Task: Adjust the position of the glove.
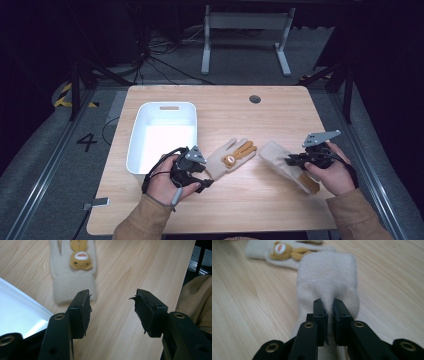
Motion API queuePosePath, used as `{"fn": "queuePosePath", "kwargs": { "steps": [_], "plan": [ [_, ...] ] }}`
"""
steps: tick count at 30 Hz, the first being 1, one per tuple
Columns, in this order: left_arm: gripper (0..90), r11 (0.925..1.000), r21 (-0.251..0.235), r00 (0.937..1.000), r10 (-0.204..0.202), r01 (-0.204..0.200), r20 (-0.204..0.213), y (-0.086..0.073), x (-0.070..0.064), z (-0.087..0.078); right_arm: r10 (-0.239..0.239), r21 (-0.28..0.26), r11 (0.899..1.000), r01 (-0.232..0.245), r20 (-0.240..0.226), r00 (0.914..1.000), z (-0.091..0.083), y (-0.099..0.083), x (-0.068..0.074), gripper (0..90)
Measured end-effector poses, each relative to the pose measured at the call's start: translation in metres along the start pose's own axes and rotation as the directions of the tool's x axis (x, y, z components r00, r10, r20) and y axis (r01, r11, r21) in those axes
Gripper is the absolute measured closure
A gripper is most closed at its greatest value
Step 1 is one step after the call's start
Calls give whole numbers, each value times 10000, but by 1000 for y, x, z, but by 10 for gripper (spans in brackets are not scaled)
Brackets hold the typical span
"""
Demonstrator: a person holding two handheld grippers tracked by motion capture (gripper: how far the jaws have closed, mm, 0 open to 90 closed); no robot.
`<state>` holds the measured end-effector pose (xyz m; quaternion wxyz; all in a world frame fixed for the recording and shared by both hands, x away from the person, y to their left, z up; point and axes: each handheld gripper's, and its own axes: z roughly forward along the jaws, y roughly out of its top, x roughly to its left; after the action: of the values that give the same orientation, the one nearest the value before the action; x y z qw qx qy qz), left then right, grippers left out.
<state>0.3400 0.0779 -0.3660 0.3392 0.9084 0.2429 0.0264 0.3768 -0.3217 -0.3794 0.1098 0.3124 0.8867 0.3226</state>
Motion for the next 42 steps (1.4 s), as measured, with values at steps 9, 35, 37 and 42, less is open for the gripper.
{"fn": "queuePosePath", "kwargs": {
  "steps": [9, 35, 37, 42],
  "plan": [
    [472, 10000, 27, 10000, -15, 15, 36, 0, -1, 2, -1425, 0, 9896, 1438, -1349, 9806, 19, 8, 23, 826],
    [470, 10000, 97, 10000, 2, -3, 88, 0, -1, 4, -2783, 402, 9524, 3022, -2895, 9158, 66, 8, 50, 767],
    [469, 9999, 125, 9999, 15, -17, 128, 1, -1, 4, -2701, 359, 9558, 2918, -2848, 9198, 65, 8, 51, 725],
    [467, 10000, 84, 9999, 38, -39, 165, 3, -1, 5, -2558, 206, 9622, 2717, -2753, 9267, 60, 7, 51, 723]
  ]
}}
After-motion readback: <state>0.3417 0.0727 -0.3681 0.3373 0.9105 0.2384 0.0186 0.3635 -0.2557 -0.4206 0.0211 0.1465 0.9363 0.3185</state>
